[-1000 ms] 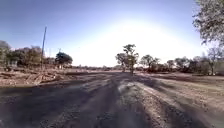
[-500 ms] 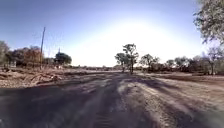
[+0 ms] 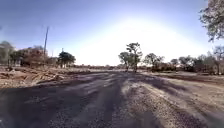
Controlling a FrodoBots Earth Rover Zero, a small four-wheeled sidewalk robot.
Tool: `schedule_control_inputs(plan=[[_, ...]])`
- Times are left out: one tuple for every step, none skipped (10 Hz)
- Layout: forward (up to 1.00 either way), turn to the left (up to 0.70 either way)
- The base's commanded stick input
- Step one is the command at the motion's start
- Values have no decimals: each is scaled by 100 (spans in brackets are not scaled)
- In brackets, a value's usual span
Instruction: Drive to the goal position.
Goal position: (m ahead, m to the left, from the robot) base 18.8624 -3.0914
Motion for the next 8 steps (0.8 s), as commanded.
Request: schedule_control_inputs(plan=[[50,0],[50,0],[50,0],[50,0],[50,0],[50,0],[50,0],[50,0]])
